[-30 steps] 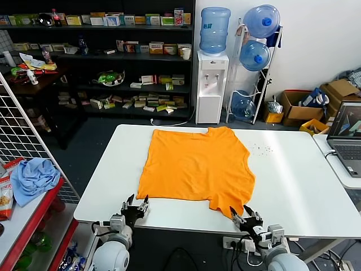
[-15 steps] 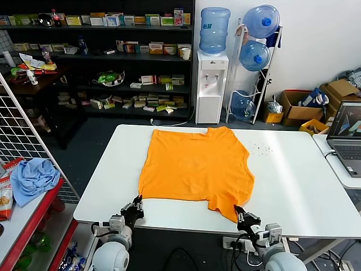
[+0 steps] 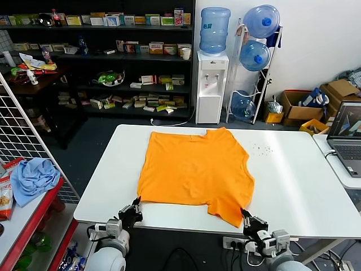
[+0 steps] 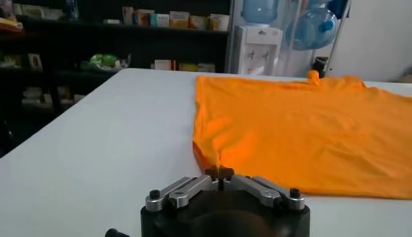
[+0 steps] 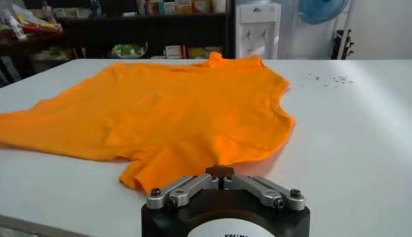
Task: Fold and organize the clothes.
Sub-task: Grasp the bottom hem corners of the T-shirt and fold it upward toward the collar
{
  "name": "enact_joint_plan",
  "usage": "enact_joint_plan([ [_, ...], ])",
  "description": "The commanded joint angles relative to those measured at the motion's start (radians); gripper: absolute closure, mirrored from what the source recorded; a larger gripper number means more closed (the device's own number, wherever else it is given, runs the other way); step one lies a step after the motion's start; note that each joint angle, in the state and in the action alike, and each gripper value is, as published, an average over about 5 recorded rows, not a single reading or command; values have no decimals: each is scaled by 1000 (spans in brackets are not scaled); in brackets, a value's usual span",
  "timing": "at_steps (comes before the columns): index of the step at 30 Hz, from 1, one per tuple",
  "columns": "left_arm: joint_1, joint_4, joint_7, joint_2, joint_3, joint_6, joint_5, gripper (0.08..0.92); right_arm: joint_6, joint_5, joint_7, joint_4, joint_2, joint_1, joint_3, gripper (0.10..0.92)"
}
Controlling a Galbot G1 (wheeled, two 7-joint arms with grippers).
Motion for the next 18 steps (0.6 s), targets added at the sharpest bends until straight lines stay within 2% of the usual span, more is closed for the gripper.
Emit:
enact_joint_plan([
  [1,106,-121,-4,29,-1,-1,1,905,22,-65,25,123,-44,-168,45,901],
  [5,155,-163,-6,28,-2,-2,6,905,53,-88,43,157,-60,-197,47,901],
  [9,138,-168,-9,11,-5,-4,13,905,105,-110,55,126,-77,-137,36,901],
  [18,-16,-68,4,-24,5,-80,41,905,254,-94,40,-128,-91,157,6,901],
])
